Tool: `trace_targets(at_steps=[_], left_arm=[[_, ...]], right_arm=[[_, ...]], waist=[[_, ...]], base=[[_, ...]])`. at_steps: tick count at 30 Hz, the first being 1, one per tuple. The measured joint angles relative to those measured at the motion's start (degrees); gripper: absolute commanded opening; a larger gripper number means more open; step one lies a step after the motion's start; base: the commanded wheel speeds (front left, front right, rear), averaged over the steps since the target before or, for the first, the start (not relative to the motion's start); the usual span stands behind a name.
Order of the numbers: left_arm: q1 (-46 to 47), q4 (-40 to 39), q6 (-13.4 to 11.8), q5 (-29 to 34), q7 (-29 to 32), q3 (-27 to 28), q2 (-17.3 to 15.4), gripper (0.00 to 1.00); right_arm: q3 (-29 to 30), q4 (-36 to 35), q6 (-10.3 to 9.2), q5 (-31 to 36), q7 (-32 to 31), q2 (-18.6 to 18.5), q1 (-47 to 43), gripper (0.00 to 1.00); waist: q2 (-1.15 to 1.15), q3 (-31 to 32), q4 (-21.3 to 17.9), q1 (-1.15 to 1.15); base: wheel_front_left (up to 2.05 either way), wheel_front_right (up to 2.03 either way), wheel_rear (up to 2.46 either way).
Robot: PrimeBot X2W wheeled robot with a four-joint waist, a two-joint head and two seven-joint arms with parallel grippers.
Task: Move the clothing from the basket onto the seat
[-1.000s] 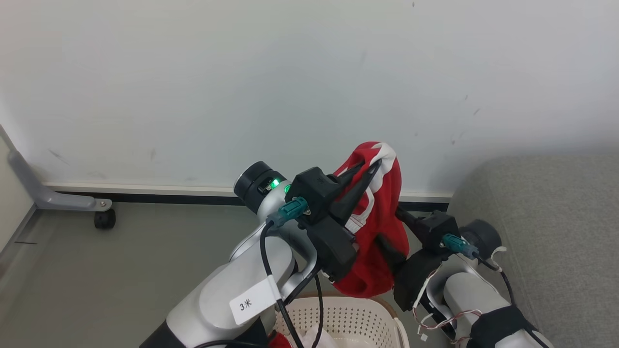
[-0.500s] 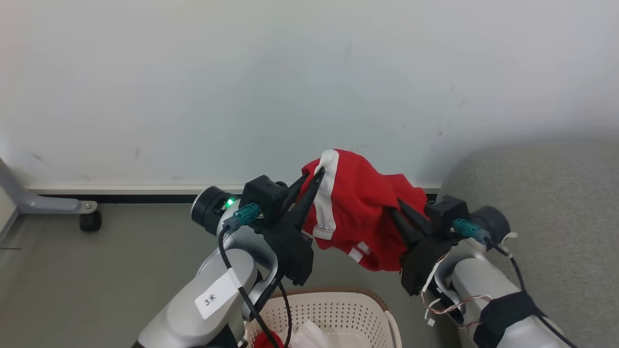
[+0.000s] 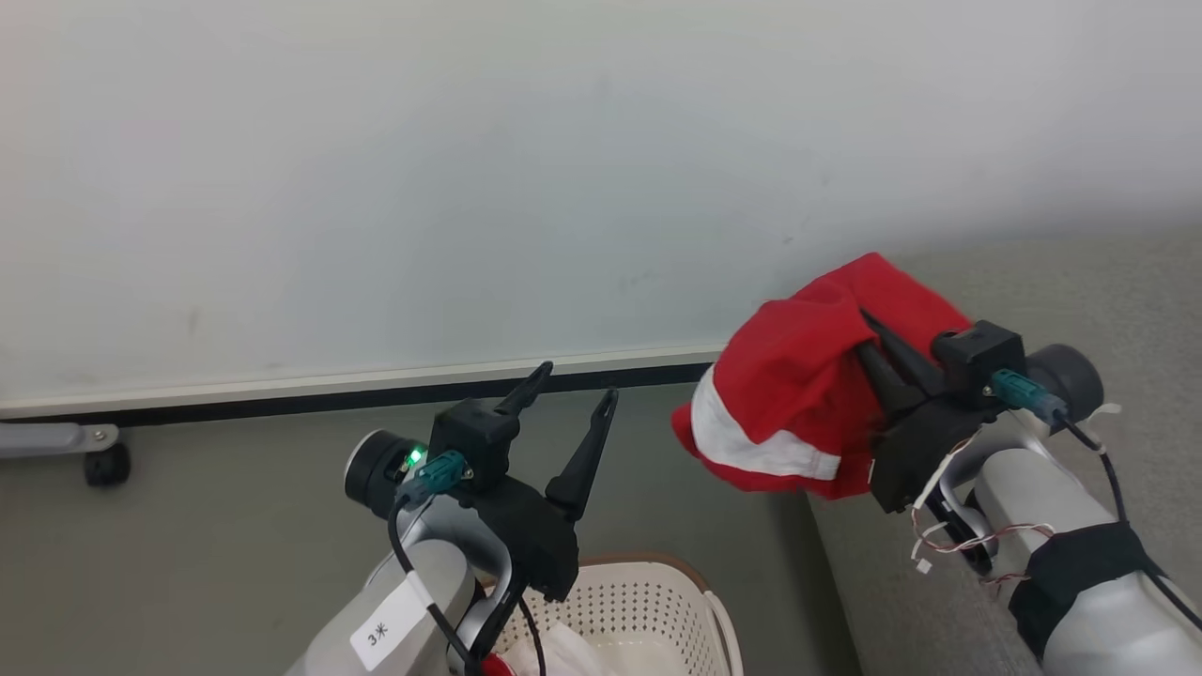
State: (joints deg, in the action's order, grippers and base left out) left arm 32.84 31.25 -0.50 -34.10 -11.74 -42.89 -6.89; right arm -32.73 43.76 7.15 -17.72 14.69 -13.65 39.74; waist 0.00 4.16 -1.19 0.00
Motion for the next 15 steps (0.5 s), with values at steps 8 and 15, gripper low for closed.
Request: trace_targets(at_steps=[8, 15], left_arm=[[-4.25, -1.91, 0.00, -0.22, -1.04, -0.27, -0.31, 1.00], [-6.70, -3.77, -0.02, -0.58, -1.56, -0.45, -0.10, 1.00]], right_arm=[[0.41, -3.32, 0.00, 0.10, 0.00, -2.88, -1.29, 0.00], [0.64, -7.03, -0.10, 0.63, 0.01, -4.56, -3.76, 0.00]], waist=[[0.00, 0.00, -3.85, 0.00], [0.00, -0.05, -8.56, 0.00]], base=[[0.00, 0.00, 0.00], [0.00, 0.00, 0.00]])
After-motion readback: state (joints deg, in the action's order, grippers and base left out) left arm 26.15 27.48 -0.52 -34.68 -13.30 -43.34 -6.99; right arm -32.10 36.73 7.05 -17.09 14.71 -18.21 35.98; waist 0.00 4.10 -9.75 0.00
